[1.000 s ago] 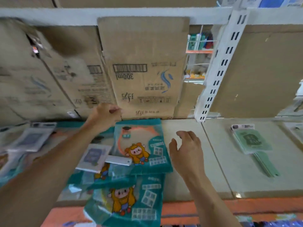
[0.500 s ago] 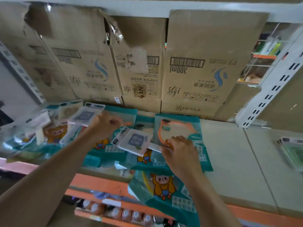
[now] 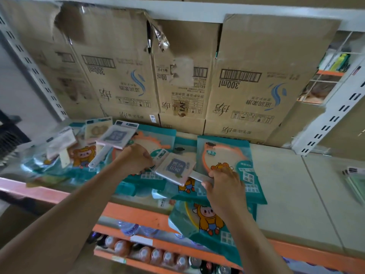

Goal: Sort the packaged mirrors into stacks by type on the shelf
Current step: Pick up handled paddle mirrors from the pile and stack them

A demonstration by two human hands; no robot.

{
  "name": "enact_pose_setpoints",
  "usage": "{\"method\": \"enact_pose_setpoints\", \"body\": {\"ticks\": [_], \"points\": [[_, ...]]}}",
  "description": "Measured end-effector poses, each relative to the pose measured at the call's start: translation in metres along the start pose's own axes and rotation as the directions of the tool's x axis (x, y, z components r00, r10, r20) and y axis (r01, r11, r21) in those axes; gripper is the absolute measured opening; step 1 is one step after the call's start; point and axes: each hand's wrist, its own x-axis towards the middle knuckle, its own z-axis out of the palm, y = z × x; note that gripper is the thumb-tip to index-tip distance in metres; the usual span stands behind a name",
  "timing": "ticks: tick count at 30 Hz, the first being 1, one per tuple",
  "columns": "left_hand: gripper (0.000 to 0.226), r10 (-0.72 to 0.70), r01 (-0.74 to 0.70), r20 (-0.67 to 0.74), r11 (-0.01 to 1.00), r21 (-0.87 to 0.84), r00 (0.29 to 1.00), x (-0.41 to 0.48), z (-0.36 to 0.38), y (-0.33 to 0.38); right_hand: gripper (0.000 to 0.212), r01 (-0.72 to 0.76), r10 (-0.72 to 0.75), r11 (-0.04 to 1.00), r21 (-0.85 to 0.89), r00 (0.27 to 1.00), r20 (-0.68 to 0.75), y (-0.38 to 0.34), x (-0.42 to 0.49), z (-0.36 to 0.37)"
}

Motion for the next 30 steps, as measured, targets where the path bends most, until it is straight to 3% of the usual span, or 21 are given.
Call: {"method": "enact_pose_setpoints", "body": {"ticks": [16, 30], "points": [[0.011, -0.004, 0.004, -0.001, 0.974, -0.226, 1.000, 0.003, -0.010, -0.006, 0.024, 0.040, -0.040, 0.998, 0.053, 0.999, -0.002, -0.005, -0.002, 0.002], [0.016, 0.163, -0.164, -0.010, 0.981, -0.107, 0.987, 0.006, 0.005, 0.040, 0.022, 0.014, -0.001, 0.993, 0.121, 0.994, -0.111, 0.029, -0.004, -0.016]]}}
